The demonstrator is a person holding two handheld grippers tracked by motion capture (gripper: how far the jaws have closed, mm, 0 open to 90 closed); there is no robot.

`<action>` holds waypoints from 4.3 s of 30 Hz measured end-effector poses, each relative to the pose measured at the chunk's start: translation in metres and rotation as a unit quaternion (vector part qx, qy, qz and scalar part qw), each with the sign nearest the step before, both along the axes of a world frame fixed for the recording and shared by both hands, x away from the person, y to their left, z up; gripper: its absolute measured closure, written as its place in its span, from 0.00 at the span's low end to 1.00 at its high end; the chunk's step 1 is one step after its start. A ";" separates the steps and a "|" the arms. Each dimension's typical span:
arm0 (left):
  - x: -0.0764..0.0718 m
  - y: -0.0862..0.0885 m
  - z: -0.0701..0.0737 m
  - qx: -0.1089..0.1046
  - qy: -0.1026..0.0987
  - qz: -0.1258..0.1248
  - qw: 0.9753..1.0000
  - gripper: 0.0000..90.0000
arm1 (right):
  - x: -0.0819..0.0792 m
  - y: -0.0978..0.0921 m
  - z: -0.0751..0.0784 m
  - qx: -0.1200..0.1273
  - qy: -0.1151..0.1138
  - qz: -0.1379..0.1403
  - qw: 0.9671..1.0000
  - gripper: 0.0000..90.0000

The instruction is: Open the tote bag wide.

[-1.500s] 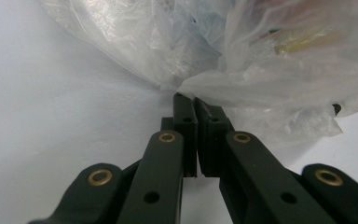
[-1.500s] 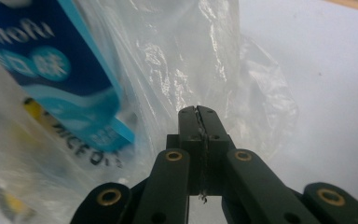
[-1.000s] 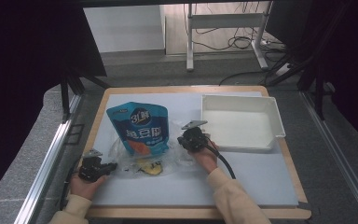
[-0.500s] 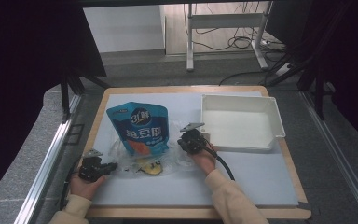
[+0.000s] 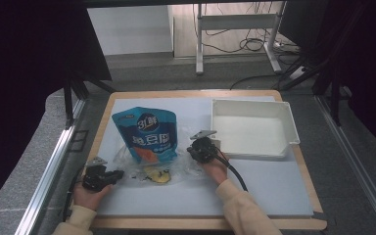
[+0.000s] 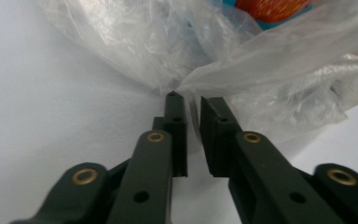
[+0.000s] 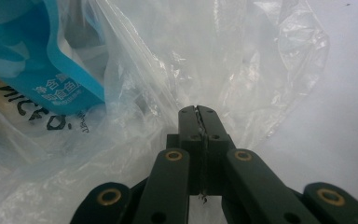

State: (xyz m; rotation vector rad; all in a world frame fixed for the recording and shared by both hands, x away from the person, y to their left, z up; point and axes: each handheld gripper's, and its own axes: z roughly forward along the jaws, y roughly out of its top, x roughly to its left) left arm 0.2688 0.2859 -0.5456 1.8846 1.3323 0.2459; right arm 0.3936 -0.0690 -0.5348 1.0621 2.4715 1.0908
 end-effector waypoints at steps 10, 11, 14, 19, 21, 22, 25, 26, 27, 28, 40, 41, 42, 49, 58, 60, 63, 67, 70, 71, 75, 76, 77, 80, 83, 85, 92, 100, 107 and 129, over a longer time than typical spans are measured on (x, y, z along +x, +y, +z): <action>-0.027 0.005 0.026 -0.010 -0.079 0.031 0.996 0.32 | -0.001 -0.002 -0.001 -0.001 -0.007 0.009 1.000 0.99; -0.030 0.006 0.029 -0.012 -0.085 0.033 0.996 0.30 | -0.001 -0.002 -0.001 -0.002 -0.007 0.011 1.000 0.99; -0.040 0.012 0.047 -0.021 -0.116 0.044 0.992 0.28 | -0.002 -0.002 -0.001 -0.002 -0.008 0.012 1.000 0.99; -0.038 0.020 0.081 -0.021 -0.142 0.061 0.988 0.33 | -0.003 -0.002 -0.001 -0.002 -0.004 0.011 1.000 0.99; -0.030 0.023 0.091 -0.015 -0.141 0.071 0.987 0.36 | -0.003 -0.002 -0.001 -0.002 -0.005 0.011 1.000 0.99; -0.023 0.025 0.094 -0.014 -0.138 0.072 0.988 0.37 | -0.003 -0.002 -0.001 -0.003 -0.005 0.011 1.000 0.99; -0.003 0.029 0.100 -0.018 -0.134 0.078 0.988 0.39 | -0.004 -0.003 -0.001 -0.003 -0.006 0.011 1.000 0.99; 0.008 0.029 0.100 -0.017 -0.127 0.080 0.989 0.40 | -0.004 -0.003 -0.001 -0.003 -0.006 0.011 1.000 0.99; 0.015 0.030 0.100 -0.014 -0.122 0.079 0.989 0.40 | -0.004 -0.002 -0.001 -0.003 -0.006 0.011 1.000 0.99; 0.026 0.030 0.099 -0.018 -0.113 0.073 0.991 0.40 | -0.004 -0.003 -0.001 -0.003 -0.007 0.011 1.000 0.99; 0.039 0.028 0.107 -0.026 -0.103 0.038 0.994 0.41 | -0.004 -0.003 -0.002 0.002 -0.009 0.012 1.000 0.99; 0.037 0.028 0.108 -0.024 -0.104 0.036 0.994 0.41 | -0.004 -0.003 -0.002 0.002 -0.008 0.011 1.000 0.99; 0.037 0.028 0.108 -0.024 -0.104 0.036 0.994 0.42 | -0.004 -0.003 -0.002 0.002 -0.008 0.011 1.000 0.99; 0.034 0.014 0.102 -0.004 -0.084 0.000 0.996 0.42 | -0.004 -0.003 -0.002 0.004 -0.006 0.010 1.000 0.99; 0.048 0.009 0.080 0.028 -0.056 -0.009 0.998 0.62 | -0.004 -0.004 -0.002 0.004 -0.008 0.012 1.000 0.99; 0.051 0.006 0.075 0.037 -0.050 -0.019 0.998 0.68 | -0.004 -0.004 -0.002 0.004 -0.008 0.012 1.000 0.99; 0.056 0.003 0.070 0.048 -0.047 -0.022 0.998 0.77 | -0.004 -0.004 -0.002 0.004 -0.007 0.013 1.000 0.99; 0.059 0.004 0.069 0.037 -0.058 -0.017 0.997 0.89 | -0.004 -0.004 -0.002 0.004 -0.007 0.013 1.000 0.99; 0.063 0.004 0.066 0.040 -0.061 -0.015 0.997 0.94 | -0.004 -0.004 -0.002 0.004 -0.007 0.013 1.000 0.99; 0.064 0.004 0.064 0.044 -0.060 -0.014 0.997 0.95 | -0.004 -0.004 -0.002 0.005 -0.007 0.013 1.000 0.99; 0.069 0.004 0.051 0.052 -0.052 -0.008 0.997 0.97 | -0.004 -0.004 -0.002 0.005 -0.008 0.013 1.000 0.99; 0.069 0.003 0.048 0.056 -0.049 -0.008 0.997 0.97 | -0.004 -0.004 -0.003 0.007 -0.009 0.013 1.000 0.99; 0.071 0.003 0.044 0.062 -0.047 -0.005 0.997 0.97 | -0.004 -0.004 -0.003 0.007 -0.011 0.013 1.000 0.99; 0.076 0.001 0.030 0.071 -0.040 0.005 0.997 0.97 | -0.004 -0.005 -0.003 0.006 -0.011 0.013 1.000 0.99; 0.080 0.000 0.022 0.078 -0.034 0.008 0.996 0.97 | -0.004 -0.005 -0.003 0.006 -0.011 0.014 1.000 0.99; 0.084 -0.001 0.016 0.080 -0.030 0.007 0.996 0.97 | -0.005 -0.005 -0.003 0.007 -0.011 0.012 1.000 0.99; 0.089 -0.003 0.005 0.084 -0.019 0.002 0.996 0.97 | -0.005 -0.006 -0.003 0.008 -0.013 0.009 1.000 0.99; 0.088 0.000 -0.001 0.080 -0.017 0.009 0.997 0.97 | -0.006 -0.008 -0.003 0.007 -0.013 0.006 1.000 0.99; 0.085 0.001 -0.002 0.076 -0.019 0.012 0.997 0.97 | -0.007 -0.009 -0.003 0.007 -0.014 0.005 1.000 0.99; 0.083 -0.002 -0.002 0.079 -0.025 0.013 0.997 0.95 | -0.009 -0.011 0.003 0.028 -0.018 0.006 0.999 0.94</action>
